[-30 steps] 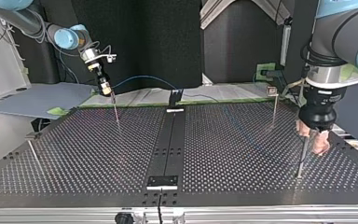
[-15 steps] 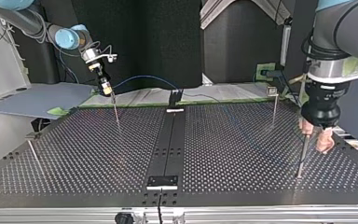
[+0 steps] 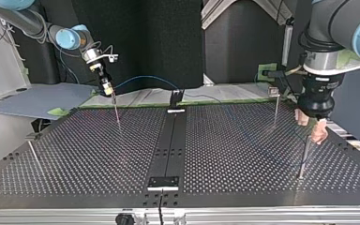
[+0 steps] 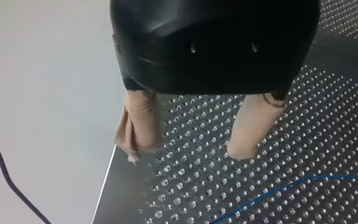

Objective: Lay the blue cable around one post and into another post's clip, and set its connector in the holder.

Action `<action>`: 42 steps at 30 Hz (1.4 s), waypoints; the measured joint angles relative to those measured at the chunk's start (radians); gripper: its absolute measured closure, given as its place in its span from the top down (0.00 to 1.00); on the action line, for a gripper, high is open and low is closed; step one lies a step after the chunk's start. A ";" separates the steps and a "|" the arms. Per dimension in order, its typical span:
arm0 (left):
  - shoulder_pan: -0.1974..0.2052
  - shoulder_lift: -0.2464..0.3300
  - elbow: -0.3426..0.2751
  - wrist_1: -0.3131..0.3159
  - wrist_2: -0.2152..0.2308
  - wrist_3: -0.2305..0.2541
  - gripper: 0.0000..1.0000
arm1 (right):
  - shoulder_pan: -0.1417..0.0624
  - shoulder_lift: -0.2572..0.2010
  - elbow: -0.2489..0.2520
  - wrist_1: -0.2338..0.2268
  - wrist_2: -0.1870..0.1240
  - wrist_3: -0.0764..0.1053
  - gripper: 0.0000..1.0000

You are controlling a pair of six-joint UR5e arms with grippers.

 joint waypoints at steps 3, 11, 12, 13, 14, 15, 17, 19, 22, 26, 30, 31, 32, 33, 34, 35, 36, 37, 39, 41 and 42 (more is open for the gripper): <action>-0.004 0.000 -0.008 0.000 0.000 0.001 1.00 | 0.001 0.000 0.000 0.000 0.000 0.000 0.00; -0.011 0.000 -0.026 0.003 -0.005 0.002 1.00 | 0.002 0.000 0.000 0.000 0.000 0.000 0.00; -0.011 0.000 -0.029 0.003 -0.007 0.002 1.00 | 0.002 0.000 0.000 0.000 0.000 0.000 0.00; -0.011 0.000 -0.030 0.003 -0.008 0.003 1.00 | 0.002 0.000 0.000 0.000 0.000 0.000 0.00; -0.012 0.000 -0.031 0.003 -0.010 0.004 1.00 | 0.002 0.000 0.000 0.000 0.000 0.000 0.00; -0.012 0.000 -0.032 0.003 -0.012 0.004 1.00 | 0.002 0.000 0.000 0.000 0.000 0.000 0.00; -0.013 0.001 -0.033 0.002 -0.013 0.004 1.00 | 0.002 0.000 0.000 0.000 0.000 0.000 0.00; -0.015 0.003 -0.033 0.002 -0.014 0.003 1.00 | 0.002 0.000 0.000 0.000 0.000 0.000 0.00; -0.018 0.008 -0.034 0.001 -0.015 0.001 1.00 | 0.003 0.000 0.000 0.000 0.000 0.000 0.00; -0.020 0.018 -0.037 0.000 -0.016 -0.001 1.00 | 0.004 0.000 0.000 0.000 0.000 0.000 0.00; -0.021 0.026 -0.057 -0.002 -0.033 0.005 1.00 | 0.006 0.000 0.000 0.000 0.000 0.000 0.00; -0.022 0.027 -0.061 -0.002 -0.039 0.007 1.00 | 0.006 0.000 0.000 0.000 0.000 0.000 0.00; -0.022 0.027 -0.065 -0.002 -0.046 0.009 1.00 | 0.006 0.000 0.000 0.000 0.000 0.000 0.00; -0.022 0.027 -0.068 -0.003 -0.055 0.011 1.00 | 0.006 0.000 0.000 0.000 0.000 0.000 0.00; -0.021 0.028 -0.070 -0.003 -0.063 0.013 1.00 | 0.006 0.000 0.000 0.000 0.000 0.000 0.00; -0.021 0.028 -0.071 -0.003 -0.070 0.014 1.00 | 0.006 0.000 0.000 0.000 0.000 0.000 0.00; -0.020 0.028 -0.072 -0.003 -0.078 0.015 1.00 | 0.006 0.000 0.000 0.000 0.000 0.000 0.00; -0.020 0.028 -0.072 -0.003 -0.086 0.016 1.00 | 0.006 0.000 0.000 0.000 0.000 0.000 0.00; -0.017 0.028 -0.073 -0.003 -0.102 0.018 1.00 | 0.006 0.000 0.000 0.000 0.000 0.000 0.00; -0.015 0.028 -0.073 -0.003 -0.119 0.021 1.00 | 0.006 0.000 0.000 0.000 0.000 0.000 0.00; -0.013 0.028 -0.073 -0.003 -0.130 0.022 1.00 | 0.005 0.000 0.000 0.000 0.000 0.000 0.00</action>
